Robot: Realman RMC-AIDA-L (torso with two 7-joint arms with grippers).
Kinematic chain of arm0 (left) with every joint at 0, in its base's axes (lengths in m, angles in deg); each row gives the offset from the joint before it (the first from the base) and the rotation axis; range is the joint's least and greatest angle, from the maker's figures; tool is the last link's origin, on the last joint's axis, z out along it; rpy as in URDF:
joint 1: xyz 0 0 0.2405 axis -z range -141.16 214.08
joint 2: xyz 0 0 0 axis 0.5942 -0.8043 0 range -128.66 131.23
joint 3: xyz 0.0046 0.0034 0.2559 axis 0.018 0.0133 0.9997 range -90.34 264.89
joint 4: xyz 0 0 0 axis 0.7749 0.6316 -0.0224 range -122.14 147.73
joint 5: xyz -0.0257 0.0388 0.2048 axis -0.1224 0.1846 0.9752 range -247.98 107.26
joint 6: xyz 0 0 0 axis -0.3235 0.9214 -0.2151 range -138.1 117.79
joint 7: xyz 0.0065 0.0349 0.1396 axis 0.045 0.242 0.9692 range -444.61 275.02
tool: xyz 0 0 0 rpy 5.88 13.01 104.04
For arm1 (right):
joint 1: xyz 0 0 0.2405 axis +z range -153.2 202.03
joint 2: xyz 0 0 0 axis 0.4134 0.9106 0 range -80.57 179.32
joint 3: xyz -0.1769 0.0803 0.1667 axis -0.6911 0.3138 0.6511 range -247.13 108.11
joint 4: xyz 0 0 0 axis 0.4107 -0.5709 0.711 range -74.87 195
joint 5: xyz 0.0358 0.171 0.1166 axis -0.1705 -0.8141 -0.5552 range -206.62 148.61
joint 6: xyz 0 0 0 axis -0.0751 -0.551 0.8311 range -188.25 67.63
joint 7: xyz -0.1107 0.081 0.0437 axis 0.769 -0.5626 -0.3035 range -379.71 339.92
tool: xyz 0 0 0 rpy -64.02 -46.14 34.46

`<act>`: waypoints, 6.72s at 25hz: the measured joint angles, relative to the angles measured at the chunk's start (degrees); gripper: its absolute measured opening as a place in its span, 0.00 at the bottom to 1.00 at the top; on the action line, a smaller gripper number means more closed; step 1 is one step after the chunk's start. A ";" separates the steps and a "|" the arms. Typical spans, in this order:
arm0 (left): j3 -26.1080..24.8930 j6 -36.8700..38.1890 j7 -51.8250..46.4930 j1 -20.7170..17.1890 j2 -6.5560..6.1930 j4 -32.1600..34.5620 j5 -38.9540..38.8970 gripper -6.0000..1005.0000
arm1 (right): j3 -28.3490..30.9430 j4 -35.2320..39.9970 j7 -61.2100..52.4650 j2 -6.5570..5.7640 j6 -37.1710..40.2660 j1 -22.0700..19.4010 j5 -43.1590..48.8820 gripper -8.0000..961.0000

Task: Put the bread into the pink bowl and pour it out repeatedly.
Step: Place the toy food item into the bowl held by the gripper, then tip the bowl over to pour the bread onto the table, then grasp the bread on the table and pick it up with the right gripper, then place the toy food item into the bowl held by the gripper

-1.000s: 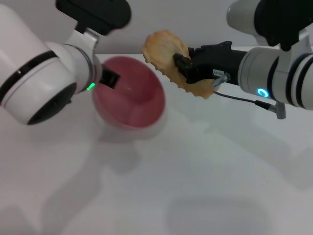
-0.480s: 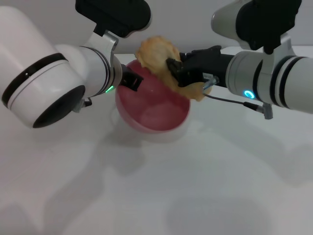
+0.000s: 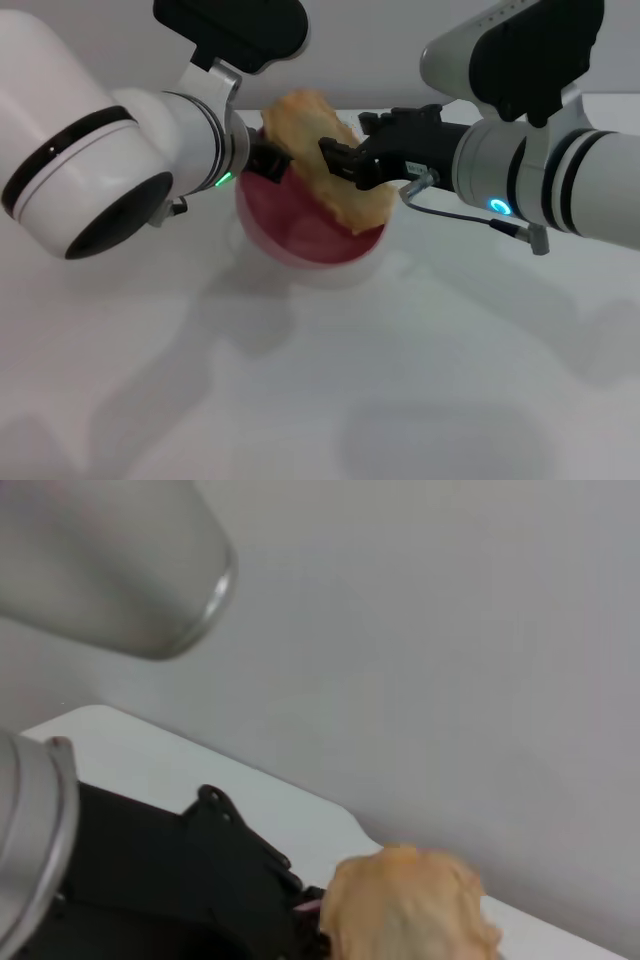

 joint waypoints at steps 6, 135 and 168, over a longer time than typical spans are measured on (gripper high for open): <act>-0.08 0.11 0.03 0.08 -0.01 -0.02 0.06 0.05 | 0.20 -0.98 0.20 -0.03 2.48 -0.10 0.89 0.57; -11.04 -16.72 7.38 0.00 -0.09 2.11 6.96 0.05 | -9.59 -25.24 -5.74 -0.07 5.51 6.09 -8.93 0.53; -6.02 -8.12 6.64 0.82 0.23 -3.07 -1.11 0.05 | -0.12 12.50 -3.93 0.01 -7.51 -5.55 8.55 0.25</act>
